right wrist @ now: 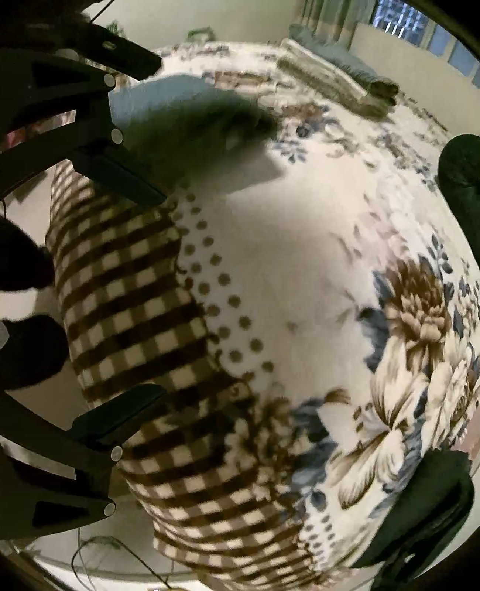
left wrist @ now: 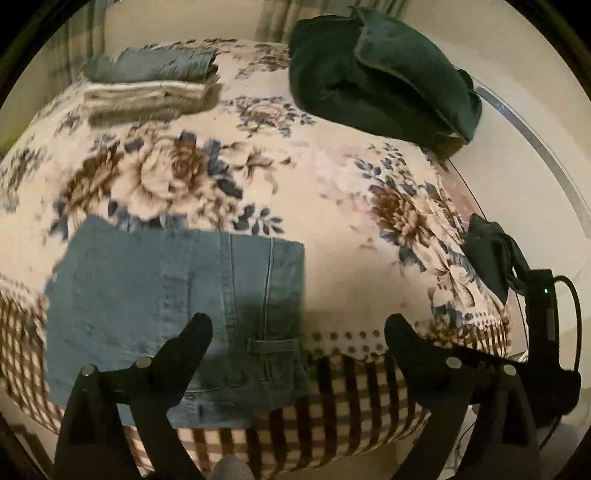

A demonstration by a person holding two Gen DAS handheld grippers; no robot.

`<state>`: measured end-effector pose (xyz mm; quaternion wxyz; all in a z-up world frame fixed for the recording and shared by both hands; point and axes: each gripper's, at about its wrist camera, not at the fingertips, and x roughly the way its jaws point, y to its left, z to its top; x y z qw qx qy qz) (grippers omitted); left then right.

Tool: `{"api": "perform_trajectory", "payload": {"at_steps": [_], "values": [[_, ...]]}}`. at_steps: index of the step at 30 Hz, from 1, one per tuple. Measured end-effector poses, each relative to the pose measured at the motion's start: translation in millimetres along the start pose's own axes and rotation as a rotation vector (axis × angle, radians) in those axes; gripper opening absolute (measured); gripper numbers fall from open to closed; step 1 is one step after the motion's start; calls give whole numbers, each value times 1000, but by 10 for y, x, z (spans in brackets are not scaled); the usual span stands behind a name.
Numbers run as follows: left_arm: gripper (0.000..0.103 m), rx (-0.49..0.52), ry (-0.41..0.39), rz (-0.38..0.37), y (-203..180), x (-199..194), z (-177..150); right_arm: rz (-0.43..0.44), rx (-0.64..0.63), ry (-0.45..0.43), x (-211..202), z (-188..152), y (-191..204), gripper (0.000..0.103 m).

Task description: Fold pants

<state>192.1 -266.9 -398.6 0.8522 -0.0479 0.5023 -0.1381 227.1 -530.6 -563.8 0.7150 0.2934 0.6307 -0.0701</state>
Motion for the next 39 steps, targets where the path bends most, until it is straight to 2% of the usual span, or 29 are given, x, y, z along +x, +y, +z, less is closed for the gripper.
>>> {"api": "perform_trajectory", "payload": {"at_steps": [3,8,11,13,16,17,18,19,20,21,22,25,29,33,35,37,39], "values": [[95,-14,-4,41,224,-68,125,84,7,-4,1,58,84,99],[95,-86,16,237,1115,-108,297,259,-58,48,344,231,583,102],[95,-137,59,340,1731,-4,312,292,-83,56,683,337,862,102],[95,-172,90,371,2041,75,286,286,-66,95,997,407,979,102],[95,-234,130,379,2392,186,265,345,-18,168,1311,428,1054,102],[95,-249,137,381,2459,211,262,359,-2,174,1354,415,1065,94],[95,-264,144,375,2522,247,260,393,5,162,1347,398,1068,59],[95,-266,147,371,2539,263,267,419,-6,139,1296,376,1087,39],[95,-265,150,370,2545,286,288,400,-21,116,1260,358,1101,22],[95,-266,152,362,2553,314,304,388,-44,87,1189,331,1117,13],[95,-266,155,340,2546,348,334,372,-57,60,1076,290,1130,9],[95,-242,177,290,2468,500,458,352,-41,28,813,258,1099,7],[95,-214,191,271,2390,771,653,301,-11,-9,541,278,986,6],[97,-215,270,263,2506,1174,719,248,44,35,690,315,795,6],[97,-238,299,239,2607,1267,710,188,10,65,842,326,790,7],[97,-237,286,223,2634,1178,725,140,-4,115,1025,357,816,12],[96,-208,250,222,2593,984,719,108,14,147,1061,388,833,37]]}}
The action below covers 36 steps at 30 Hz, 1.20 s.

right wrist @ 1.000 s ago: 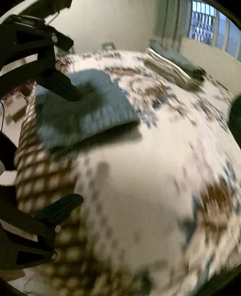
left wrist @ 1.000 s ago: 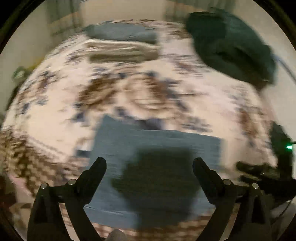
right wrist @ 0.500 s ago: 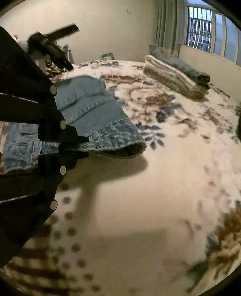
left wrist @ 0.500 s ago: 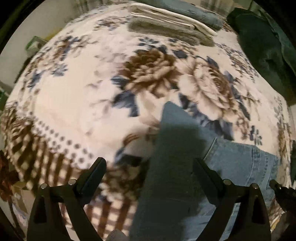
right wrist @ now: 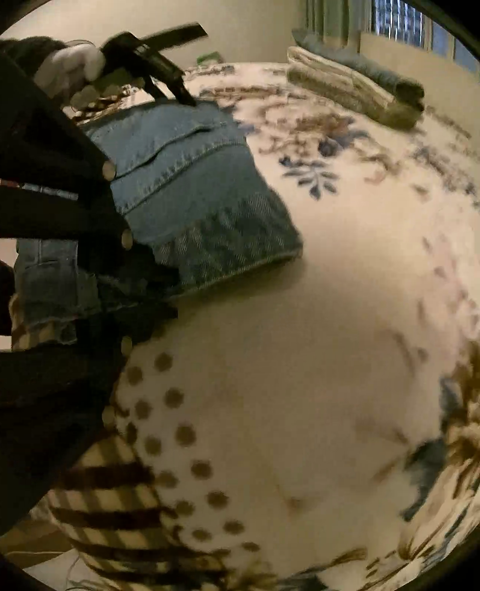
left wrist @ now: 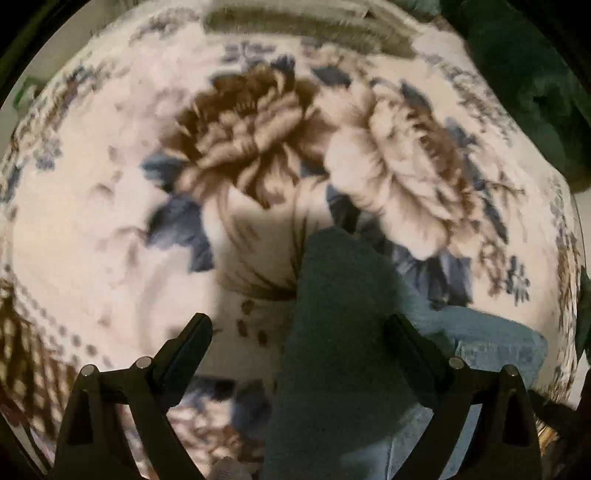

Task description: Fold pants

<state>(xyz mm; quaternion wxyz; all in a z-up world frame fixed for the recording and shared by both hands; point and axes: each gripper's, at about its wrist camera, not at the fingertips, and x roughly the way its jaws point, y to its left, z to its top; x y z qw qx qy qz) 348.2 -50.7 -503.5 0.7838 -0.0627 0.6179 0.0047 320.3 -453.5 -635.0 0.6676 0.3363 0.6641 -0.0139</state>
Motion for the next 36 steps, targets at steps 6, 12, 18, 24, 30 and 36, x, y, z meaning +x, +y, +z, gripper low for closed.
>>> {"api": "perform_trajectory", "payload": {"at_steps": [6,12,18,24,30,36], "values": [[96,-18,-15,-66,134,-455,-530,171,156,-99,-447,-419,-248,63],[96,-105,75,-125,280,-178,-967,416,350,3,-31,-1061,-420,77],[96,-209,102,-251,400,110,-1086,502,378,39,723,-1189,-122,78],[96,-189,96,-296,396,194,-1048,569,319,-9,879,-1086,176,78],[53,-188,47,-382,435,122,-1044,570,268,-22,842,-1012,420,50],[18,-189,13,-440,390,-150,-1020,527,220,-59,547,-952,599,37]]}}
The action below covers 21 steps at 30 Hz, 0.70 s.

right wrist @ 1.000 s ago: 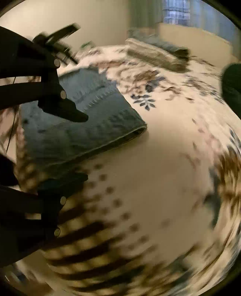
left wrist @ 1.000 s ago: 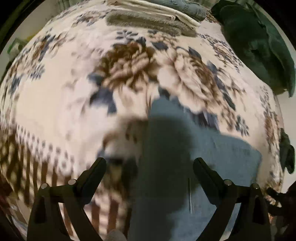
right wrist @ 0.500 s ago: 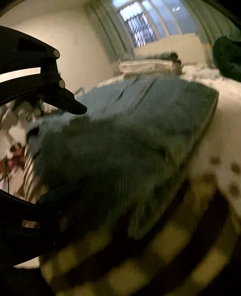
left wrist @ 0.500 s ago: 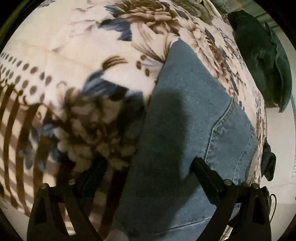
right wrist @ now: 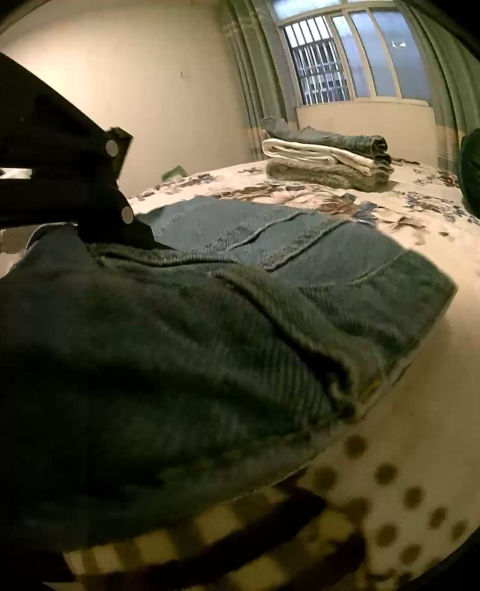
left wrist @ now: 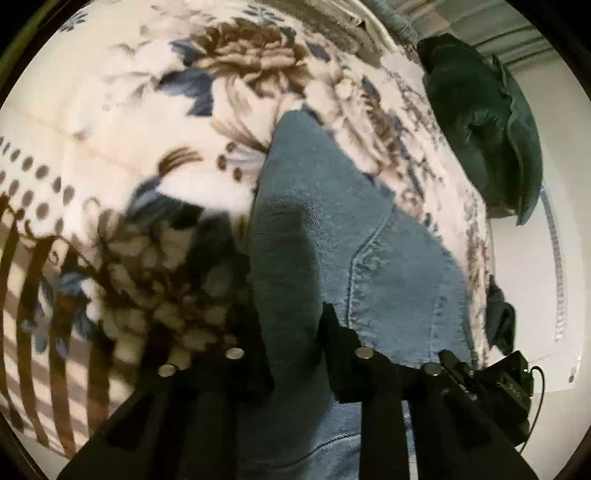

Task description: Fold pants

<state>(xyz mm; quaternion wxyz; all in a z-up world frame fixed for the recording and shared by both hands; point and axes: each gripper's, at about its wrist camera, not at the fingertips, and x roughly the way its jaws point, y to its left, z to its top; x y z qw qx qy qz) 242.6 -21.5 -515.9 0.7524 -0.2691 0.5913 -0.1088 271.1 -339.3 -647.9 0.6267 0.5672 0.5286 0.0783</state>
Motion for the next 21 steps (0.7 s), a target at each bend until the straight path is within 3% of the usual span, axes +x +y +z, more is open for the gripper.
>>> {"api": "perform_trajectory", "payload": {"at_steps": [6,12,17,21], "values": [[16,26,-36,-11,-349,-408,100,-16,-51,-9,-280,14,419,34],[16,35,-87,-39,-740,-895,355,-14,-140,-8,-616,166,1146,33],[16,49,-156,-90,-1032,-1303,991,7,-210,-27,-950,268,1762,33],[16,88,-198,-115,-1179,-1504,1775,42,-250,-69,-829,550,2524,33]]}}
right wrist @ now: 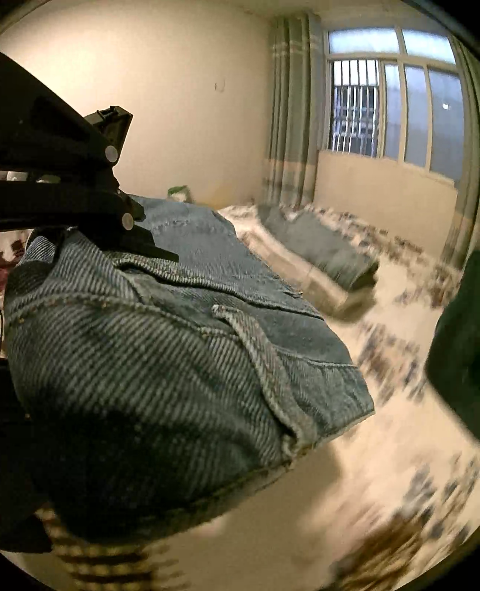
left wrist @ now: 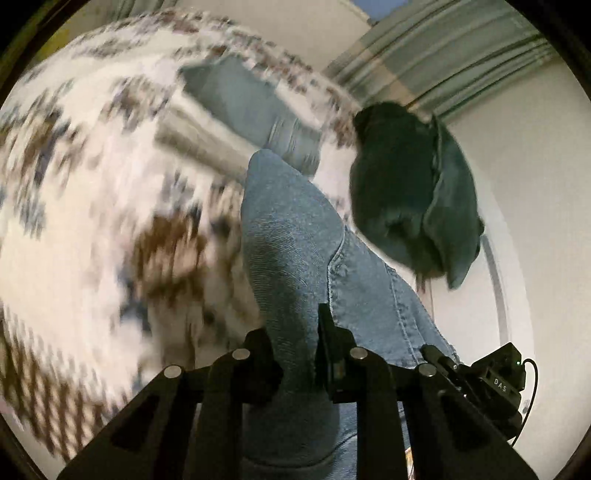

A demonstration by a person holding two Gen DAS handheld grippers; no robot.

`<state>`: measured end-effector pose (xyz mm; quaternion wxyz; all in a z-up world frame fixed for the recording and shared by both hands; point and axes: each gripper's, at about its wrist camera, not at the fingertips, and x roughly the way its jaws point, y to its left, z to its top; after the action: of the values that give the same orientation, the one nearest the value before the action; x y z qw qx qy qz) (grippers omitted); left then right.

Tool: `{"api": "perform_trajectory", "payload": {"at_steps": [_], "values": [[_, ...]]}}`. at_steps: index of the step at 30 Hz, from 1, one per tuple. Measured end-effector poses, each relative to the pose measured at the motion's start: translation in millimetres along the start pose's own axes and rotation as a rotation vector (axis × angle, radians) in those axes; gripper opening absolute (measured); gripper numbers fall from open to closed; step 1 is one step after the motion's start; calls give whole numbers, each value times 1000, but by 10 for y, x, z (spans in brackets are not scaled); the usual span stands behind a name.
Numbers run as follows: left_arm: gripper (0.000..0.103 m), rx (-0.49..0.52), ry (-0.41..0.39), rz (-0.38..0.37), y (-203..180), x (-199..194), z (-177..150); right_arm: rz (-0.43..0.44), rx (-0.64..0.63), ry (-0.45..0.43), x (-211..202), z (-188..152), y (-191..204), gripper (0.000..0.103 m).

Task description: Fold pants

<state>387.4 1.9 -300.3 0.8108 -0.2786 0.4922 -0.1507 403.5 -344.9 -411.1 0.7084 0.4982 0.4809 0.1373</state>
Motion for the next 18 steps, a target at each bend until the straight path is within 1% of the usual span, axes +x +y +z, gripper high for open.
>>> {"api": "perform_trajectory", "payload": {"at_steps": [2,3,4,5,6,8,11,13,14,15,18], "values": [[16,11,-22,-17,9,18,515,18,-14,-28,187,286,357,33],[16,24,-33,-23,15,63,862,25,-21,-40,303,430,516,33],[16,33,-44,-22,31,82,1075,34,-27,-58,460,620,716,33],[16,40,-57,-26,58,126,1376,45,-28,-70,601,758,844,33],[16,50,-65,-29,82,171,1595,54,-30,-80,754,921,988,33],[16,65,-85,-27,170,329,2164,74,-40,-101,1107,1280,1279,33],[16,85,-100,-22,371,621,2795,93,-60,-124,1706,1824,1593,33],[16,97,-95,-6,504,851,3072,97,-64,-128,2130,2164,1707,33],[16,96,-90,-4,603,977,3201,97,-66,-128,2320,2263,1714,33],[16,95,-86,1,683,1065,3273,94,-65,-128,2531,2396,1728,33],[16,82,-64,26,972,1383,3465,78,-59,-113,3094,2674,1610,33]]}}
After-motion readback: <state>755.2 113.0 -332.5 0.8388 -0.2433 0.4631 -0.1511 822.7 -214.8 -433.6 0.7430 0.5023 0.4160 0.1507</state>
